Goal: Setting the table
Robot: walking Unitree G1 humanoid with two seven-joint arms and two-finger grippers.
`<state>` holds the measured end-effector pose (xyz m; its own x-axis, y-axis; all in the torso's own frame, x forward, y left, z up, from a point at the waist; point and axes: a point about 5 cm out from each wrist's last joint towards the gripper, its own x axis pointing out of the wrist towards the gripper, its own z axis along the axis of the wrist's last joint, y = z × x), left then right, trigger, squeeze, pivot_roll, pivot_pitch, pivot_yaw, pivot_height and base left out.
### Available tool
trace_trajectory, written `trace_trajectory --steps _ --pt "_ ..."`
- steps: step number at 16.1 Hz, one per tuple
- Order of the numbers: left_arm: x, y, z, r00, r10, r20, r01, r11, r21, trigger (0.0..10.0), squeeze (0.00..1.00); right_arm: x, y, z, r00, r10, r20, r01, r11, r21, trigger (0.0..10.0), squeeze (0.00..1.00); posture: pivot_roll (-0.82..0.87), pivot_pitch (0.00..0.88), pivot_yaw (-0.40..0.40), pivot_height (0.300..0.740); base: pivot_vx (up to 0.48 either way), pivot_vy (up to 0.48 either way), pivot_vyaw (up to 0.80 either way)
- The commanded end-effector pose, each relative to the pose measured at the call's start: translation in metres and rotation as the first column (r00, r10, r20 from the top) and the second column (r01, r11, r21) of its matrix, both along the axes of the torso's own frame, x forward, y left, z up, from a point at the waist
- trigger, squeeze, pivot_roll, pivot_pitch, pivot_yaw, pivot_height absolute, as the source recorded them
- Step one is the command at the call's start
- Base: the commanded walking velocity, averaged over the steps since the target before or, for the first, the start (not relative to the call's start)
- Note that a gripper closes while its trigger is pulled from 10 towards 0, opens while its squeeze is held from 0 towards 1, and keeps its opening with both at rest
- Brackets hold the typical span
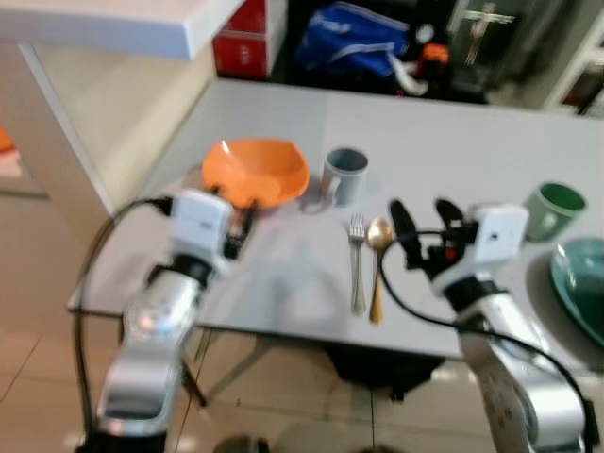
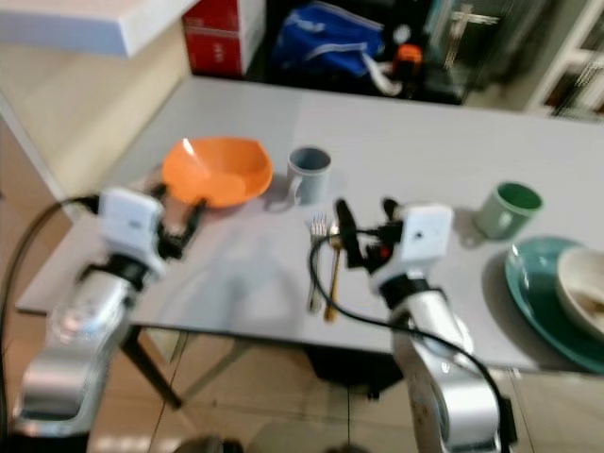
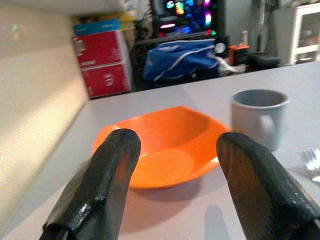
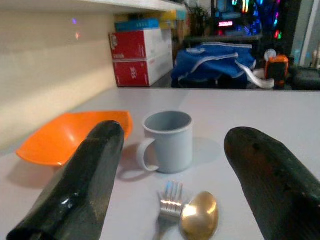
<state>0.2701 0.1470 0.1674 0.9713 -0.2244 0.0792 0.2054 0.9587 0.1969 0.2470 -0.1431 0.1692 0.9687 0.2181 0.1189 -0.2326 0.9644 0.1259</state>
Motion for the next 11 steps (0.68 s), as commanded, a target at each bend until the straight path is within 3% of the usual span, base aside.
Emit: trace_trajectory --steps 1,11 --pt "0.0 -0.007 0.005 1.0 -0.014 0.007 0.014 1.0 -0.005 10.0 0.0 0.002 -0.006 -0.002 1.0 -0.029 -0.001 0.029 0.999 -0.017 10.0 0.0 0.03 0.0 -0.023 0.74 0.0 0.48 0.0" --pt "0.015 -0.012 0.019 1.0 -0.021 0.009 0.021 1.0 -0.023 10.0 0.0 0.004 -0.003 -0.002 0.999 -0.036 0.01 0.036 0.999 -0.014 10.0 0.0 0.0 0.0 -0.007 0.74 0.0 0.48 0.0"
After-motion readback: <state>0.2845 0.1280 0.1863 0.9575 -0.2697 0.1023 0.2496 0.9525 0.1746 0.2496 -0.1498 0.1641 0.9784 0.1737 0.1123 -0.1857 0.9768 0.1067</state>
